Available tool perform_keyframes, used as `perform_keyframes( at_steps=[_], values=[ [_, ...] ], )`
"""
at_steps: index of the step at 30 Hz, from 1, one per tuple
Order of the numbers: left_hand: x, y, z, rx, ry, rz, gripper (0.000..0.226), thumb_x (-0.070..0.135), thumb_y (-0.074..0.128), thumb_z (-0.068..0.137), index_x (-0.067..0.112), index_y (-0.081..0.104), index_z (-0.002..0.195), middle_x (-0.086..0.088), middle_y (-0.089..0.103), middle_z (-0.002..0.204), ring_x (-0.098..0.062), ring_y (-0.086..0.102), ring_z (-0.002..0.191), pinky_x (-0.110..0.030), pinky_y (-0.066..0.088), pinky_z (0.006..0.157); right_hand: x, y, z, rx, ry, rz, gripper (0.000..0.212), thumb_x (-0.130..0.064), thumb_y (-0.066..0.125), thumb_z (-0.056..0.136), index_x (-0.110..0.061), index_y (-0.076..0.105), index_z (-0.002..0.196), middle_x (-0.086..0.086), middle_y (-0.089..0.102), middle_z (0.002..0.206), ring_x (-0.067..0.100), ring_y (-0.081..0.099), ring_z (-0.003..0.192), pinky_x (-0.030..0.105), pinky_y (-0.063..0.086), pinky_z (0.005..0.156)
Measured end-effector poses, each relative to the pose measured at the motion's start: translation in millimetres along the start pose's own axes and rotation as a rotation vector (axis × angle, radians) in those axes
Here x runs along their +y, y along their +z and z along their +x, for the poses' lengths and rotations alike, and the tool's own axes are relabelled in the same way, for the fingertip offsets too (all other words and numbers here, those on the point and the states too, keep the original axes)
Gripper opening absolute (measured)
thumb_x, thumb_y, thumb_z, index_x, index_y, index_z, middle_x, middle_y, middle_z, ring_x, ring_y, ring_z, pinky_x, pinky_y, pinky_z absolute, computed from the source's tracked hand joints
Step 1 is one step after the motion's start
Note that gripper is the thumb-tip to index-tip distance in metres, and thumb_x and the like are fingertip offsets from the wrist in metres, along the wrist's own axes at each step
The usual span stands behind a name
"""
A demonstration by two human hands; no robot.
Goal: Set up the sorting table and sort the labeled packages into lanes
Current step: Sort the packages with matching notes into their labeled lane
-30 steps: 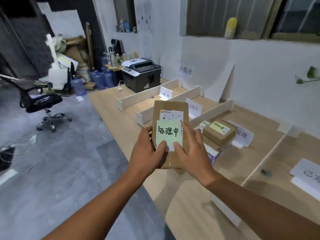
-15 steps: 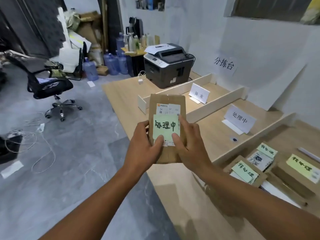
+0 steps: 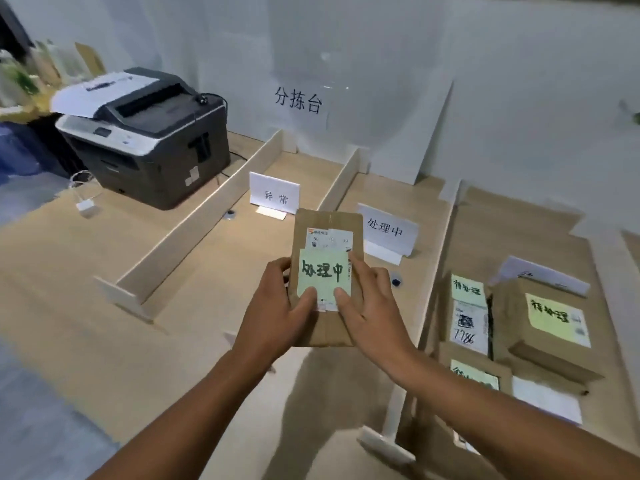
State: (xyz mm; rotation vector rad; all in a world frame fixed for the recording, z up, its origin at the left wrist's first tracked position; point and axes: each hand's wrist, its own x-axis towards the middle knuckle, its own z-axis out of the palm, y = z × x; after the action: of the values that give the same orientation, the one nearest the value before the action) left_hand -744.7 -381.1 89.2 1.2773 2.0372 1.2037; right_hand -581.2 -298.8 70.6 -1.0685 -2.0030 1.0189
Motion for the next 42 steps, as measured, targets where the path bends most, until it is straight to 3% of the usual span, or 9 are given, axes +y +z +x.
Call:
perform_keyframes(
  at_steps=[3,7,13,22,26,29,34,38,42],
  values=[
    [-11.0,26.2,69.3,-0.101,0.013,0.026,0.057,0.047,0.054,0.087,0.054,0.027,0.136,0.028,0.053,0.129,0.006,0.06,0.11,-0.008,0.049,0.068,38.9,11.6,49.5,0.047,0.085,-0.035,0.061,-0.04,0.054,0.102,-0.048,0.022,0.154,-0.013,0.032,0.122,0.004,0.046,0.125,-0.007,0.035,0.078],
    [-27.7,59.2,139.8,-0.205,0.014,0.061,0.054,0.043,0.049,0.082,0.079,0.021,0.11,0.038,0.055,0.11,0.023,0.055,0.1,-0.003,0.046,0.061,91.8,28.9,97.9,0.128,0.157,-0.107,0.063,-0.043,0.053,0.101,-0.047,0.02,0.154,-0.013,0.032,0.121,0.004,0.046,0.123,0.0,0.037,0.089],
    [-70.1,103.5,207.4,-0.308,-0.013,0.067,0.04,0.038,0.049,0.079,0.054,0.042,0.116,0.036,0.063,0.112,0.009,0.064,0.099,-0.021,0.056,0.066,160.5,62.0,144.6,0.185,0.23,-0.249,0.064,-0.081,0.025,0.089,-0.065,0.01,0.149,-0.023,0.031,0.124,0.01,0.058,0.114,0.036,0.064,0.07],
    [-112.0,132.4,260.1,-0.44,-0.103,0.04,0.045,0.005,0.05,0.093,0.031,0.042,0.128,0.018,0.064,0.119,0.009,0.062,0.099,-0.008,0.049,0.066,200.9,101.5,181.2,0.136,0.352,-0.317,0.062,-0.076,0.021,0.093,-0.062,0.005,0.151,-0.014,0.036,0.123,0.016,0.055,0.115,0.039,0.058,0.089],
    [-128.4,143.1,262.6,-0.513,-0.167,0.101,0.047,0.002,0.05,0.093,0.018,0.037,0.136,-0.001,0.061,0.121,-0.011,0.064,0.095,-0.021,0.054,0.072,212.9,114.3,175.4,0.075,0.379,-0.328,0.063,-0.069,0.027,0.096,-0.059,0.0,0.153,-0.012,0.034,0.124,0.017,0.053,0.118,0.036,0.05,0.102],
    [-130.6,146.4,263.2,-0.493,-0.158,0.114,0.046,0.005,0.051,0.092,0.037,0.036,0.121,0.003,0.056,0.11,-0.013,0.062,0.088,-0.038,0.057,0.075,216.7,120.3,176.1,0.101,0.389,-0.332,0.064,-0.07,0.022,0.097,-0.055,0.003,0.155,-0.014,0.035,0.125,0.014,0.053,0.118,0.033,0.048,0.103],
    [-127.9,148.6,265.5,-0.425,-0.119,0.225,0.059,-0.004,0.051,0.09,0.013,0.03,0.142,-0.004,0.043,0.125,-0.009,0.042,0.094,-0.015,0.039,0.072,209.5,121.6,186.5,0.064,0.421,-0.319,0.064,-0.064,0.03,0.097,-0.061,-0.005,0.151,-0.012,0.035,0.129,0.016,0.051,0.123,0.037,0.047,0.105],
    [-126.0,142.5,267.7,-0.484,-0.06,0.346,0.07,-0.001,0.047,0.095,-0.002,0.014,0.156,-0.02,0.028,0.154,-0.029,0.035,0.136,-0.036,0.038,0.109,199.8,117.6,185.6,0.047,0.447,-0.321,0.061,-0.063,0.024,0.096,-0.064,-0.01,0.148,-0.011,0.035,0.13,0.016,0.051,0.121,0.038,0.048,0.103],
    [-116.6,131.9,263.8,-0.459,0.066,0.341,0.057,0.006,0.049,0.098,0.0,0.029,0.152,-0.019,0.032,0.155,-0.03,0.034,0.14,-0.037,0.034,0.116,181.4,97.7,173.6,0.097,0.46,-0.347,0.06,-0.064,0.024,0.099,-0.056,-0.001,0.154,-0.014,0.035,0.139,0.013,0.05,0.124,0.036,0.049,0.104]
  ],
)
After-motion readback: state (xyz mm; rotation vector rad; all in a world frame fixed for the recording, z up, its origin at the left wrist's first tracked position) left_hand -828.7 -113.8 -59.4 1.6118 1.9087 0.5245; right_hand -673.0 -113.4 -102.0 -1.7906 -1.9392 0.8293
